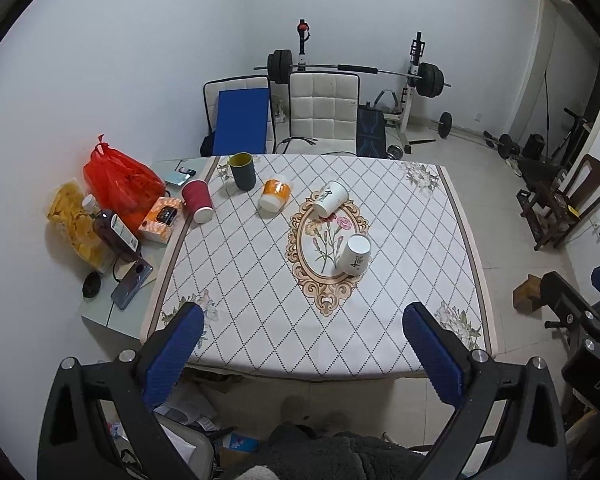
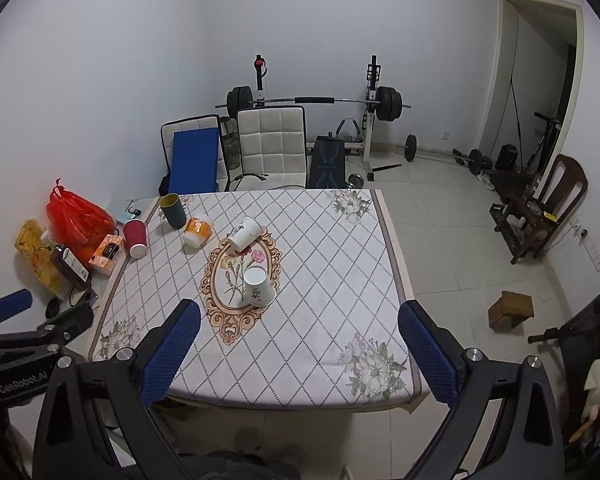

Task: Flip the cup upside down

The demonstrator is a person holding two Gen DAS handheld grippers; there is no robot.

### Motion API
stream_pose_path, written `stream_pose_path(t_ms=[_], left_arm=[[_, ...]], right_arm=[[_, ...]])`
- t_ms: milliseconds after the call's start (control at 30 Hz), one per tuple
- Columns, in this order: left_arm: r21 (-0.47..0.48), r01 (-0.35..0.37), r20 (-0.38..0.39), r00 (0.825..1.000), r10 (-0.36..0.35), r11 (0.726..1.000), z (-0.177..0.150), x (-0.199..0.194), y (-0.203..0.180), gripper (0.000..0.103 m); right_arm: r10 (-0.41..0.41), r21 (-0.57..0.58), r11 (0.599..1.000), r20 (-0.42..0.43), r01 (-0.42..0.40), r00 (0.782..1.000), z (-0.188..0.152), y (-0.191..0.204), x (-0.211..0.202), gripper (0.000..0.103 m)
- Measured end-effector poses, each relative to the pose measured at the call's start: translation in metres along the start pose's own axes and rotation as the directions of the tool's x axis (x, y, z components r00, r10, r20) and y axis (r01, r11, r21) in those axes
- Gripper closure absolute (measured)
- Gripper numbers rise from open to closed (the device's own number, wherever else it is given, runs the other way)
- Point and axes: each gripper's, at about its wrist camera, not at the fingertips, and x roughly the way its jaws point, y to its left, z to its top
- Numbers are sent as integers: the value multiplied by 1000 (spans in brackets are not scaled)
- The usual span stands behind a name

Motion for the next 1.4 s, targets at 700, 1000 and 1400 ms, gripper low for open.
stream_pose_path(t_ms=[700,1000,1400], left_arm=[[-4,-15,12,1000,15,1000,-8,-14,2,1],[-5,-15,6,1000,15,1000,-12,-17,2,1],[-3,-15,7,1000,15,1000,-15,-19,4,1]], right_arm=[[10,-15,1000,-11,-10,1000,-2,12,3,2],[16,-23,1000,-15,-16,1000,-8,15,0,2],[21,-24,999,-18,-22,1000,-12,15,-2,2]])
